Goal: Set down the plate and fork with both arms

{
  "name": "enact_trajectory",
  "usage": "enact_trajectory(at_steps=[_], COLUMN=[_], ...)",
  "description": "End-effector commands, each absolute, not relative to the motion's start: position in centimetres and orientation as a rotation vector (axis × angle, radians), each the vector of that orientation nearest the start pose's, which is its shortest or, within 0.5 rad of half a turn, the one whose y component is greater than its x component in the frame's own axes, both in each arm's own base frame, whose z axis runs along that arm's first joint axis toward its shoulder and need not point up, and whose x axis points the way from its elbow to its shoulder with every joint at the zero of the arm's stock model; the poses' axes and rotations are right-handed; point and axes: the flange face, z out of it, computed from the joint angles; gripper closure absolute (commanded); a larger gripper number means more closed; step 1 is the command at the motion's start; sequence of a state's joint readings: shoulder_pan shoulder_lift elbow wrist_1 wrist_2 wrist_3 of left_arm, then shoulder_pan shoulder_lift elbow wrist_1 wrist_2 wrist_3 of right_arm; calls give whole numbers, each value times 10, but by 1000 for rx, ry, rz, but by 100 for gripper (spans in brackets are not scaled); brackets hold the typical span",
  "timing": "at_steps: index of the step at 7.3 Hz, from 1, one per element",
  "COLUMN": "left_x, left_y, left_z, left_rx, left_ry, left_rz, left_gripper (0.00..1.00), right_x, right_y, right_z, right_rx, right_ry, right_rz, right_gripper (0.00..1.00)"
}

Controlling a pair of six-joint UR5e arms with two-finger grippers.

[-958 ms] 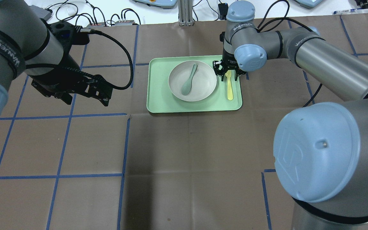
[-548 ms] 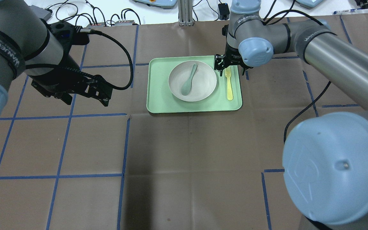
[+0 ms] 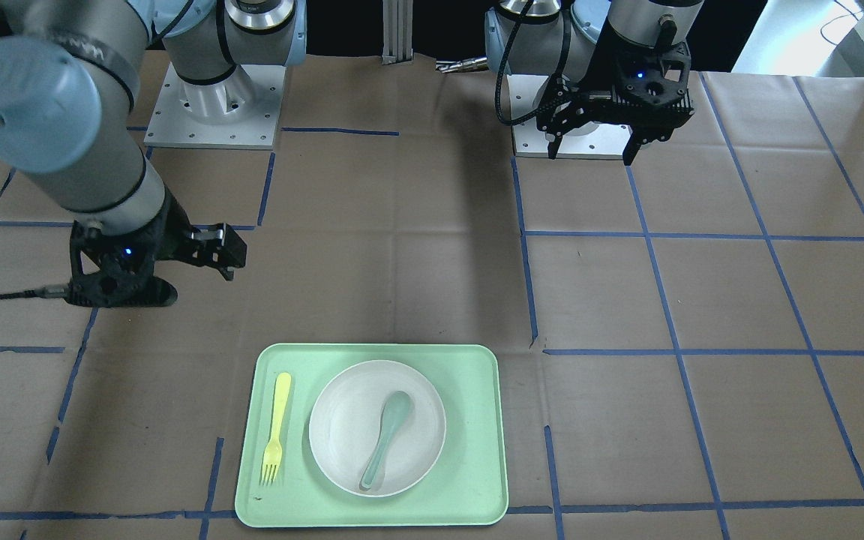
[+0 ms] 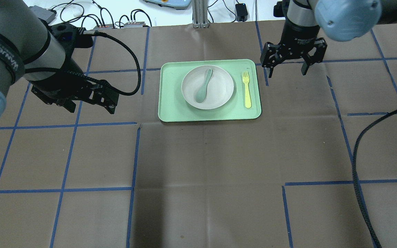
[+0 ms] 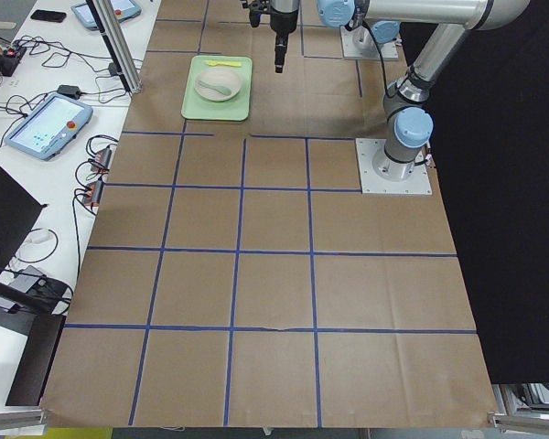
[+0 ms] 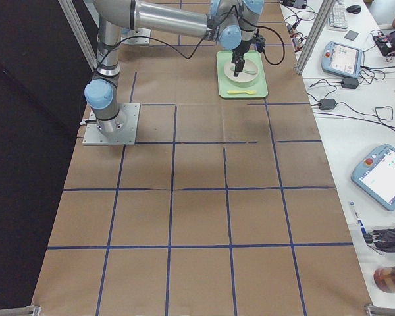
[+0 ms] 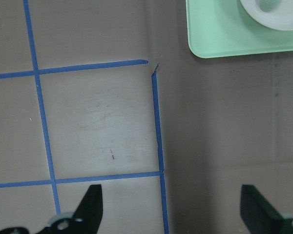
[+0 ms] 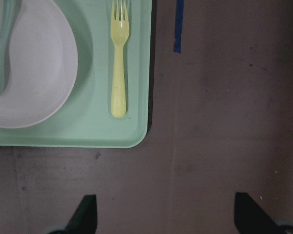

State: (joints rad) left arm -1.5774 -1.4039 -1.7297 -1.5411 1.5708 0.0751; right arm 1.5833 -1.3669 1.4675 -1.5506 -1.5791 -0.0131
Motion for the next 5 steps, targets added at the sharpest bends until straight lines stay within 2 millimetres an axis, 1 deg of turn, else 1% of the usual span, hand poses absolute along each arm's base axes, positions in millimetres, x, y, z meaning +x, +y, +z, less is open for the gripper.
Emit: enact_trajectory(at_steps=[1, 2, 3, 4, 5], left_x=[-136, -136, -136, -136, -136], left_y=[-424, -425, -424, -424, -425], left_z=[489, 489, 488, 488, 488], left_rx=[128, 128, 128, 128, 128], left_ry=[3137, 3137, 3137, 3137, 3137], left_rz=[-58, -60, -55, -55, -58], left_gripper=[1, 1, 1, 1, 1], right_x=[133, 132, 133, 125, 118], right_y=[-502, -482, -469, -472, -474], right_z=[460, 471, 477, 475, 484], right_rx=[-20, -13, -10, -5, 45], right_ry=[3142, 3147, 3147, 3147, 3136], right_rz=[181, 145, 119, 114, 89], right_gripper=[0, 0, 0, 0, 0])
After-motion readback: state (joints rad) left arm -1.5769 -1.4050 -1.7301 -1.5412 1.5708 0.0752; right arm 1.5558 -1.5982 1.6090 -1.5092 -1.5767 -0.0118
